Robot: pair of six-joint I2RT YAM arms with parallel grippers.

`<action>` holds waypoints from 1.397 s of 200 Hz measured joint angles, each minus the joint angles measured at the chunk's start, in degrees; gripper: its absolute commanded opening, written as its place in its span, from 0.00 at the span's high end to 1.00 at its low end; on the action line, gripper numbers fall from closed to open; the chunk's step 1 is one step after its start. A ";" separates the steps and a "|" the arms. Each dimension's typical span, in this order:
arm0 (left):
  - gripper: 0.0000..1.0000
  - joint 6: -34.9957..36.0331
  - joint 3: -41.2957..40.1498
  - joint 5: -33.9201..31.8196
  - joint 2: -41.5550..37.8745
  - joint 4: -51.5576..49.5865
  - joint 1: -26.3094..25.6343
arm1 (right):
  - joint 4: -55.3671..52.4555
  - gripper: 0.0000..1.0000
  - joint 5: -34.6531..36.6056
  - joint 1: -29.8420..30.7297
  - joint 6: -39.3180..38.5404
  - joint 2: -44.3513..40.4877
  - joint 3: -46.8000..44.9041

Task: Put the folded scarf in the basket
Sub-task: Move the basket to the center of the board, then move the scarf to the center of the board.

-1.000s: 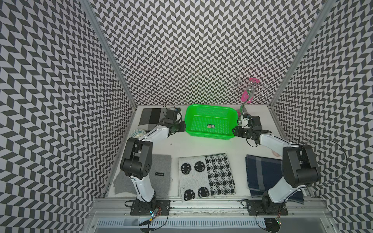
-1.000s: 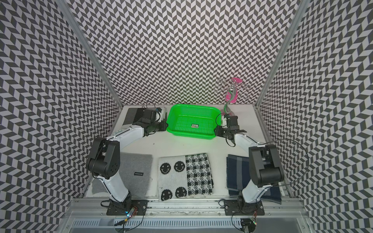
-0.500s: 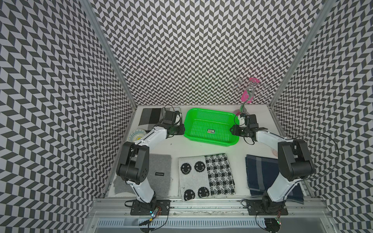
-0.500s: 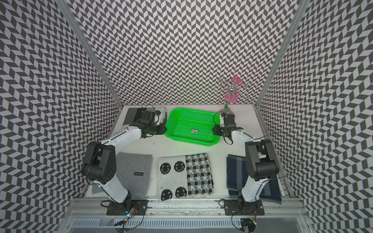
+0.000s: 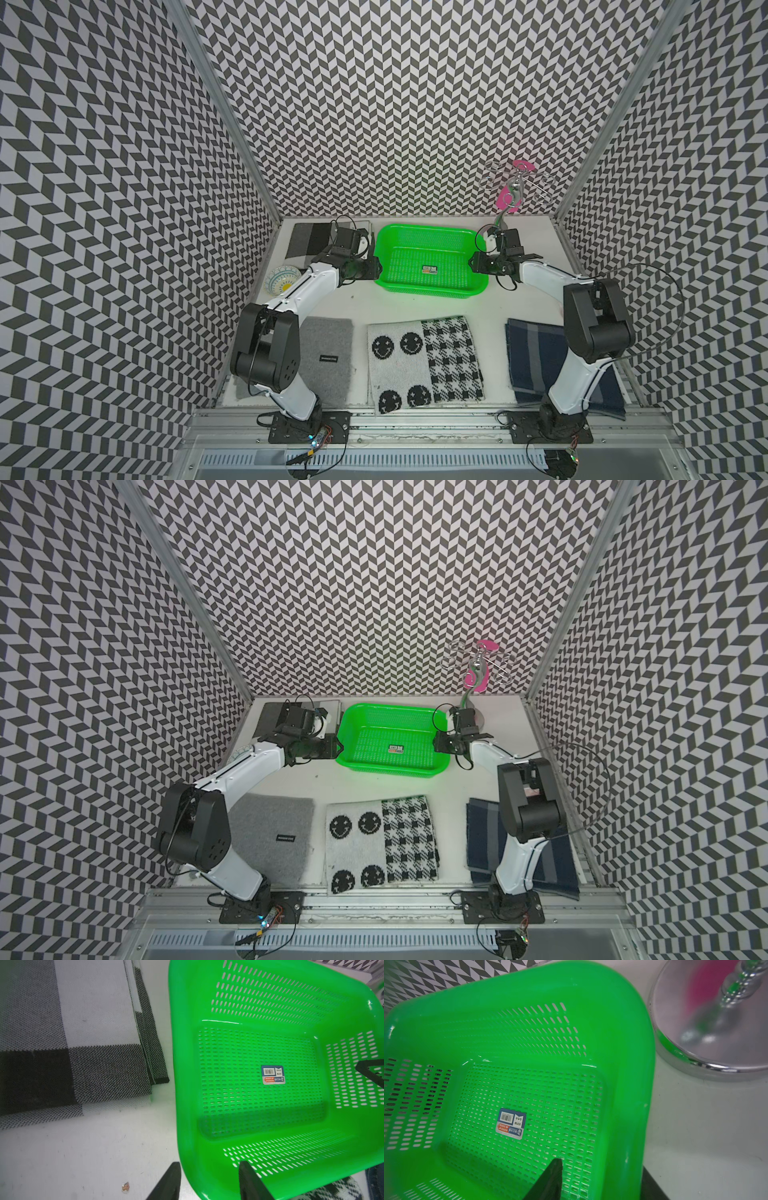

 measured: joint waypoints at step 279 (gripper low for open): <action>0.23 -29.90 -43.65 4.76 -41.27 1.03 -10.54 | -15.23 0.31 -15.34 5.49 7.67 -52.59 -33.57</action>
